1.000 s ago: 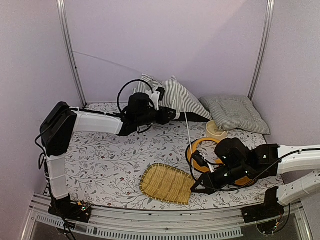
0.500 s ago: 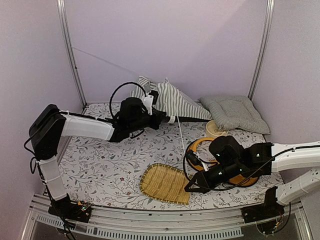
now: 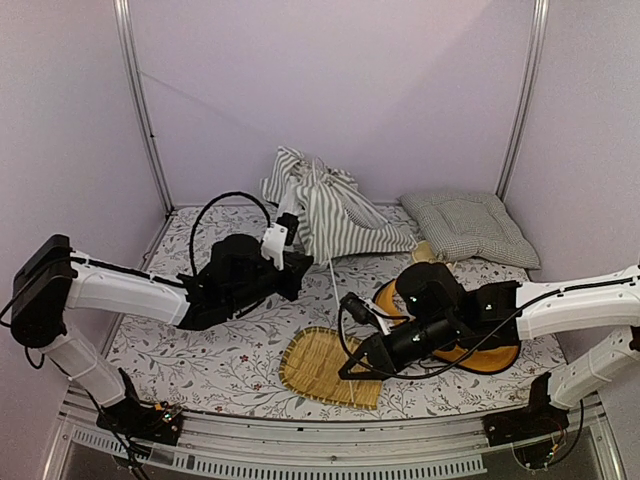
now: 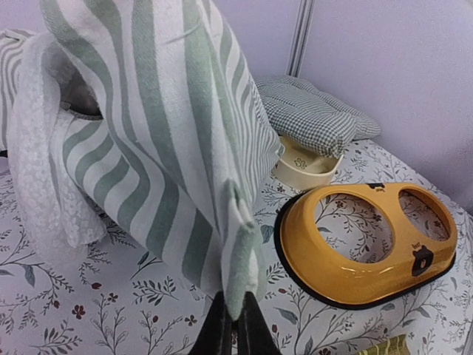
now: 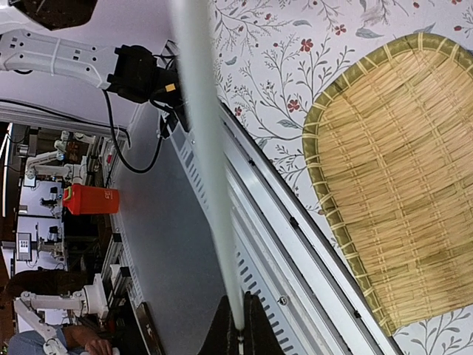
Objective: Set up the pet tent
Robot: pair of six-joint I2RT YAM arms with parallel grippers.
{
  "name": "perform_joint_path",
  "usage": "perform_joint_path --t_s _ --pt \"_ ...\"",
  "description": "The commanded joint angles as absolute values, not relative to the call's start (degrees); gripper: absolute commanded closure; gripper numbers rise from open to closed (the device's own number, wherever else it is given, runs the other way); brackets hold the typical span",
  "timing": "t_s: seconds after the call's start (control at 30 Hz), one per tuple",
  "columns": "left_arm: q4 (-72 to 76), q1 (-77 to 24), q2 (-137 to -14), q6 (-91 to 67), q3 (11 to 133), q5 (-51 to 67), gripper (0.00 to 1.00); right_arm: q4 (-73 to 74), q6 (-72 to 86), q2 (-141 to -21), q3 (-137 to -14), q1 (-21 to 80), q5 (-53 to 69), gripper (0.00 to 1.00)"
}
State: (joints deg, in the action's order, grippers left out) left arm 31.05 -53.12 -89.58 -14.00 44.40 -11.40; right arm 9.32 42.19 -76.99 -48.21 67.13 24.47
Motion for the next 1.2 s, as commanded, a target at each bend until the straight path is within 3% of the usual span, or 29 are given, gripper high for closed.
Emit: perform_joint_path --t_s 0.0,0.5,1.17 --pt "32.63 -57.61 -86.04 -15.19 40.63 -11.16 1.00 1.10 43.89 -77.02 -49.59 63.74 21.72 1.00" --pt "30.28 -66.50 -76.23 -12.92 36.04 -13.56 1.00 -8.13 42.52 -81.96 -56.11 62.23 18.77 1.00" --pt "24.53 -76.25 -75.87 -8.39 42.98 -20.09 1.00 -5.71 35.19 -71.58 -60.83 60.94 9.16 1.00"
